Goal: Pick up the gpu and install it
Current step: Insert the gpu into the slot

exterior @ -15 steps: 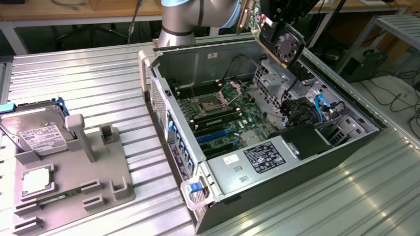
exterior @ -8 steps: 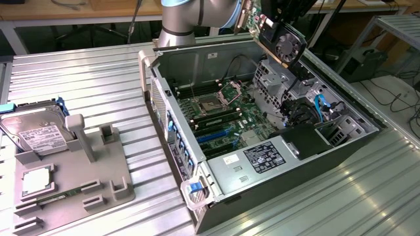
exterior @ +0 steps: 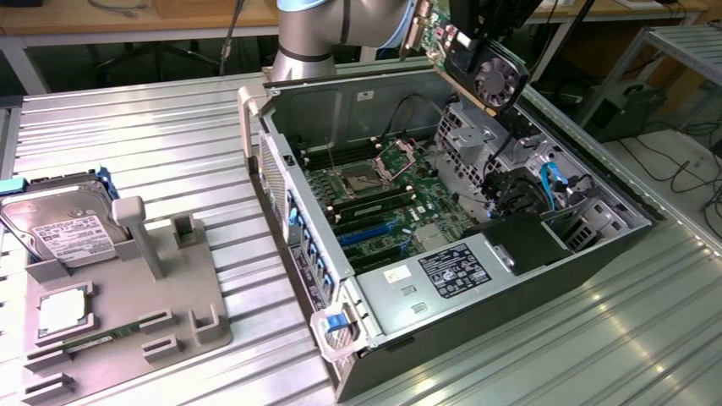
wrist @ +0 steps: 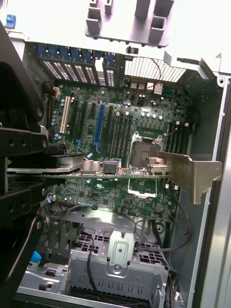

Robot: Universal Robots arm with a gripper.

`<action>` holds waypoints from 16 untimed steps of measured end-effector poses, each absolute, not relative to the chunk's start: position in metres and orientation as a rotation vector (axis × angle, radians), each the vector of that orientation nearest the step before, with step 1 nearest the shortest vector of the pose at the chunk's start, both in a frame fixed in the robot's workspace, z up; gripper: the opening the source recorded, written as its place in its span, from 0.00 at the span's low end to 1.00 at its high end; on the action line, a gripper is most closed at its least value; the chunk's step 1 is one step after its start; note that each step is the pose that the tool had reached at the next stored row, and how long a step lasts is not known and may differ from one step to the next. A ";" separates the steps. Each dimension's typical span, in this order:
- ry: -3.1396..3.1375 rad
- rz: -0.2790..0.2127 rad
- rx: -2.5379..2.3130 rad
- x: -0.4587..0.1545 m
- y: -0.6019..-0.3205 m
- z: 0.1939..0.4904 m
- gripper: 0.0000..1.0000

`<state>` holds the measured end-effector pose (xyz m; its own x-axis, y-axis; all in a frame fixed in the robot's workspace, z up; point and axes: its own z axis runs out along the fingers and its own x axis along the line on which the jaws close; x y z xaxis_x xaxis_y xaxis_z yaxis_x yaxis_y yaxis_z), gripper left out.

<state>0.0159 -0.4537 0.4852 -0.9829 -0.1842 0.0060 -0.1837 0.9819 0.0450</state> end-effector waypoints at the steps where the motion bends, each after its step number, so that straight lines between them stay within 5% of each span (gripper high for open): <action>1: -3.115 -0.069 0.308 0.016 -0.454 0.485 0.27; 16: -3.083 -0.067 0.545 0.016 -0.454 0.485 0.27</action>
<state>0.0159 -0.4538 0.4850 -0.9394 -0.3428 0.0028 -0.3424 0.9385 0.0441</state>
